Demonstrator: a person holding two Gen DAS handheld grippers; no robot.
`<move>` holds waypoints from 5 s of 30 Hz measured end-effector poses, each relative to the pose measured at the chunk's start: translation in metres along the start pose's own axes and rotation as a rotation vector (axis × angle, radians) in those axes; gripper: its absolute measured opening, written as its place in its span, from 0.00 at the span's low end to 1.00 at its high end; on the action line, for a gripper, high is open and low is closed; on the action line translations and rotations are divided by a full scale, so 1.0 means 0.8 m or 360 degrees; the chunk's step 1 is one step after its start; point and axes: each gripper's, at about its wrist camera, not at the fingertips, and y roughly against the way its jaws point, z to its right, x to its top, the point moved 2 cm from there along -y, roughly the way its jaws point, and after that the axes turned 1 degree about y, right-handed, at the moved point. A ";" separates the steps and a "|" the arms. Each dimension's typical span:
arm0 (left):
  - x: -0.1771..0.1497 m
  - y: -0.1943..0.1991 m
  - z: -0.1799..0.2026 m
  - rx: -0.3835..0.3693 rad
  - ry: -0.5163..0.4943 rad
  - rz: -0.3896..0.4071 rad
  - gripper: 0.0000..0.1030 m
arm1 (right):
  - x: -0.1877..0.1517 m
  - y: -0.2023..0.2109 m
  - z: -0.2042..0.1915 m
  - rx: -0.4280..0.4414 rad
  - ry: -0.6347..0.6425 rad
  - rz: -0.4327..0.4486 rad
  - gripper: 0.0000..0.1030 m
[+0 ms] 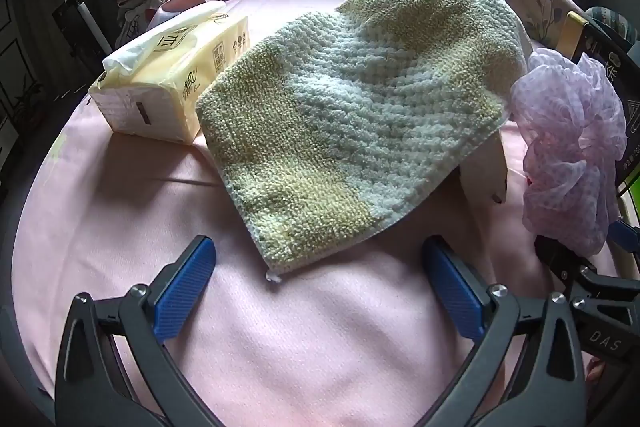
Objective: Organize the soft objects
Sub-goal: 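Move the right tool to the lilac mesh bath puff and close on it, then carry the bath puff with the right tool over the green-rimmed box, then open the right tool to drop the bath puff into the box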
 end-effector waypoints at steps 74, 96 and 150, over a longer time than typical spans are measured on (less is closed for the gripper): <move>0.045 0.102 0.104 -0.0684 0.0287 0.0120 0.32 | 0.059 0.104 0.061 0.1016 -0.0401 0.0162 0.08; 0.088 0.213 0.327 -0.0957 -0.0342 0.0279 0.32 | 0.017 0.228 0.264 0.0729 -0.0958 0.0827 0.08; 0.103 0.179 0.196 -0.0687 -0.0138 0.0217 0.99 | -0.003 0.203 0.307 0.0304 -0.1242 0.0660 0.80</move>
